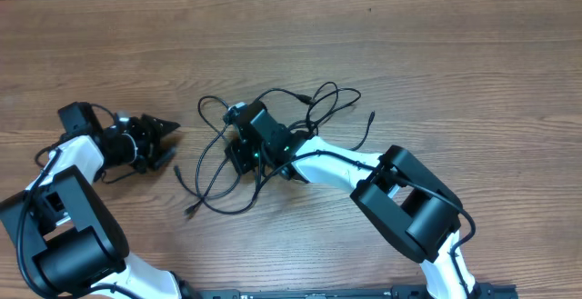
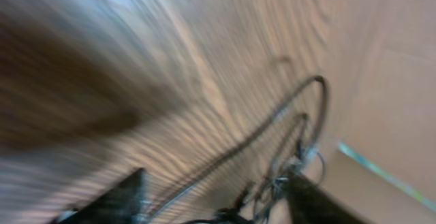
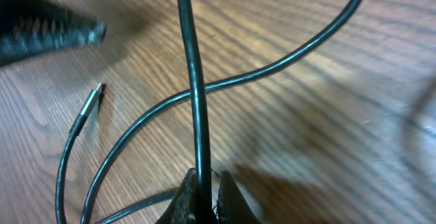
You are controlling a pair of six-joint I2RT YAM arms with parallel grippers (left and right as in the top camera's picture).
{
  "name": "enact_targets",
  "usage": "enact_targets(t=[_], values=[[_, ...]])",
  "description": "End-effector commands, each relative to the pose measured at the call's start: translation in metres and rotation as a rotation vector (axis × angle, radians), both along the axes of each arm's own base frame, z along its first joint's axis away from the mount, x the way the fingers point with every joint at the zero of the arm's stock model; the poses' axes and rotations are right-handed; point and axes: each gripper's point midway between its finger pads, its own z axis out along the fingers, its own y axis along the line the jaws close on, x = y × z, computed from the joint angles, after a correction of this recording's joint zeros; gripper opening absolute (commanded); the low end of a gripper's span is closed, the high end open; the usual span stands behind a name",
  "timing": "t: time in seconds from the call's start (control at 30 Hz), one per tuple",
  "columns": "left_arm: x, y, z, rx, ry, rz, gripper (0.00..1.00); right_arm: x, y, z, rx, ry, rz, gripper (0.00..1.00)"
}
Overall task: Untangle cables
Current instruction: 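Release cables with the left gripper and withdraw it left, then lift a black cable with the right gripper and pull it up-right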
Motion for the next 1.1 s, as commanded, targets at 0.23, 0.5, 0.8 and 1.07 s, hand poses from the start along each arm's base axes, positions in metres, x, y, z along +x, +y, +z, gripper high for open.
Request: enact_targets(t=[0.23,0.5,0.8,1.07], values=[[-0.014,0.037,-0.025,0.235,0.138,0.056,1.00,0.009,-0.004,0.000,0.022,0.007,0.012,0.04],[-0.024,0.059,-0.035,0.368,0.210,0.089,1.00,0.010,-0.003,0.001,0.027,0.000,0.011,0.04],[-0.026,0.065,-0.037,0.403,0.228,0.098,1.00,0.012,0.000,0.020,0.064,-0.014,0.021,0.04],[-0.026,0.065,-0.037,0.403,0.228,0.098,1.00,0.008,-0.009,0.156,0.271,-0.111,0.070,0.04]])
